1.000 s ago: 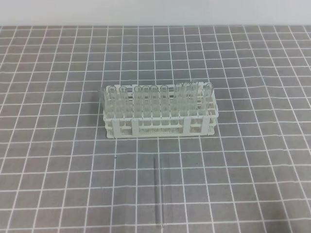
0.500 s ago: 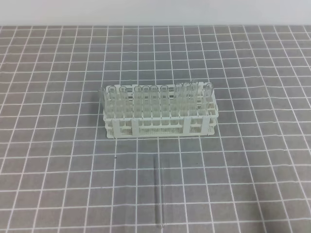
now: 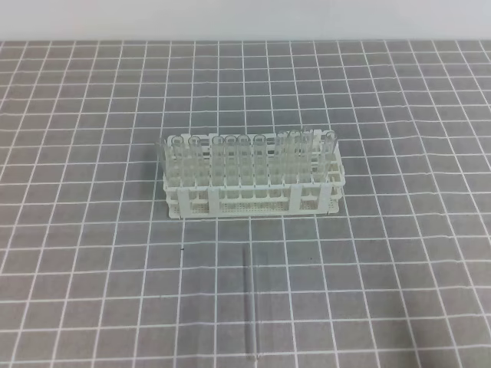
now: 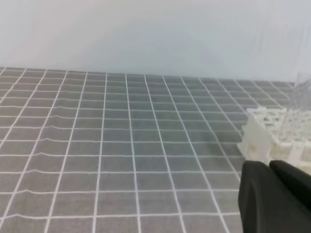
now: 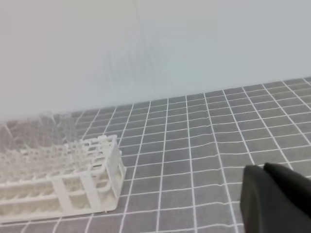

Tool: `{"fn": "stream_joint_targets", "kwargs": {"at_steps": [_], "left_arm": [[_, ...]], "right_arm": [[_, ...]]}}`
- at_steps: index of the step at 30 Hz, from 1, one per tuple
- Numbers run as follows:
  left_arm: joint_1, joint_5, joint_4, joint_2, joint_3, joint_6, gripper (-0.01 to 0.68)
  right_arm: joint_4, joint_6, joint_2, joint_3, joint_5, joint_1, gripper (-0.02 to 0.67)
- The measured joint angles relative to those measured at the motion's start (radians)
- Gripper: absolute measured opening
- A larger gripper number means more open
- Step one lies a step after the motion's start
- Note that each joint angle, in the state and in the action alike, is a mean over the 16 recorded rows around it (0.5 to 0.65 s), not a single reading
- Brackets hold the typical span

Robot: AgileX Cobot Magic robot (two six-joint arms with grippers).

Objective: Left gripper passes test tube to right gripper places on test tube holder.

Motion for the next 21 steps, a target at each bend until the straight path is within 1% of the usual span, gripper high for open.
{"fn": "stream_joint_targets", "kwargs": {"at_steps": [5, 11, 16, 21], "left_arm": [[-0.004, -0.040, -0.031, 0.007, -0.003, -0.045, 0.000], [-0.010, -0.059, -0.077, 0.005, -0.018, -0.097, 0.000], [-0.013, -0.014, -0.109, 0.040, -0.073, -0.112, 0.000], [-0.013, 0.074, -0.134, 0.141, -0.175, -0.118, 0.000]], "right_arm": [[0.058, -0.074, 0.000, 0.000, 0.005, 0.000, -0.001], [0.134, -0.098, 0.000, 0.000, 0.005, 0.000, -0.001], [0.187, -0.107, 0.001, -0.013, 0.011, 0.000, -0.001], [0.220, -0.106, 0.039, -0.065, 0.061, 0.000, -0.001]]}}
